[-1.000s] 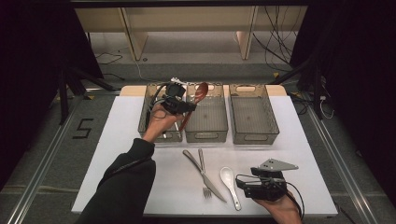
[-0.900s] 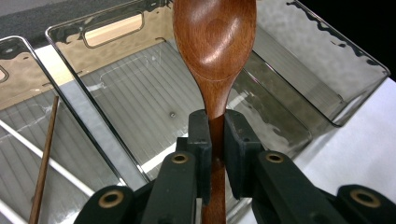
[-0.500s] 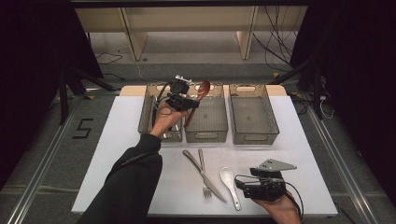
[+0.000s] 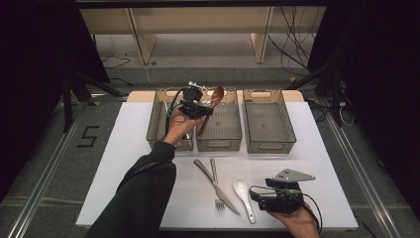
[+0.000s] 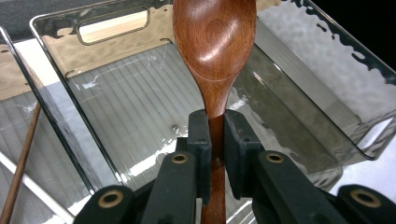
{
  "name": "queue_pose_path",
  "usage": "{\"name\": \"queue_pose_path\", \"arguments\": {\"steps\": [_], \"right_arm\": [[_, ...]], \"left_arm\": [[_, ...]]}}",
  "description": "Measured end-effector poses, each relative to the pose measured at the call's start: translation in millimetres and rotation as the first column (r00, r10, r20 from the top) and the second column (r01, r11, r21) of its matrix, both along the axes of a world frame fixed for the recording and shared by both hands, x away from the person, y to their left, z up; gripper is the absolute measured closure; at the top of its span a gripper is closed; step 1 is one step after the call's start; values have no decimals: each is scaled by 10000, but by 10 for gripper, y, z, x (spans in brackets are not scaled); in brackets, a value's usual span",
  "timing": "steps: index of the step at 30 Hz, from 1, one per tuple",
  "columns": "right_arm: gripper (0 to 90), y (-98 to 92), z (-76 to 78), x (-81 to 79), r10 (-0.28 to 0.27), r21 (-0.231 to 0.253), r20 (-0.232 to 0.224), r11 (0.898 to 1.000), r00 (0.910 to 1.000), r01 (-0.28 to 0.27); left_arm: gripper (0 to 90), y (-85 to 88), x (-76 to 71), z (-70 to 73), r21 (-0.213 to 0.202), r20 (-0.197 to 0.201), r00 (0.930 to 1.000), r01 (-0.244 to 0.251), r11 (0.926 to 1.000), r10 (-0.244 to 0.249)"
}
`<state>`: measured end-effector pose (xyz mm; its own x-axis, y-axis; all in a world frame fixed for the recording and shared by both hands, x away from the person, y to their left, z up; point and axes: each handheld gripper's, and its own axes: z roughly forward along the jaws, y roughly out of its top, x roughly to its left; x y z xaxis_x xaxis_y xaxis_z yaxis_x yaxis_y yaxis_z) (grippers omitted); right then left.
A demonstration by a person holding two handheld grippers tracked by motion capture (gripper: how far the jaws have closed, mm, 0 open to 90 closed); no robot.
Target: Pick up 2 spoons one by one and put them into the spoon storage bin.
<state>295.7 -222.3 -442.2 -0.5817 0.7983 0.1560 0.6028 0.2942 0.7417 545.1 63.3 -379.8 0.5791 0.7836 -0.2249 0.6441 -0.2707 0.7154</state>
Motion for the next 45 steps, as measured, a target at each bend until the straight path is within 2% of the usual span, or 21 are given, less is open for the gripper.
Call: {"name": "queue_pose_path", "arguments": {"steps": [4,13,16,22,29,33,36,41,45], "right_arm": [[274,4,0,0,-4,-8,5,10000,10000,4],[275,2,0,0,3,12,-1,10000,10000,-3],[274,4,0,0,-1,16,-11,10000,10000,1],[275,5,0,1,-18,15,-20,10000,10000,18],[275,6,5,-2,-27,-25,10,10000,10000,27],[275,14,7,-6,-23,-50,-4,10000,10000,23],[275,20,6,-6,-39,-74,-1,10000,10000,39],[275,36,6,-11,-8,-151,-40,9999,10000,8],[274,56,4,-17,25,-293,1,9996,10000,-25]], "left_arm": [[808,-27,8,-28,51,39,10000,-46,10000,46],[792,-41,33,-76,-165,-82,9997,-237,9996,236],[693,-16,30,-62,-296,-118,9991,-409,9987,406],[563,54,-16,8,-311,-385,9988,-310,9990,298],[392,165,-218,140,-425,-396,9992,-2,9991,-15],[351,257,-369,200,-627,-187,9997,129,9979,-141],[333,317,-473,216,-618,-80,9998,157,9980,-163],[304,410,-626,179,-556,-42,9998,184,9983,-187],[289,501,-747,135,-704,8,9998,176,9974,-176]]}}
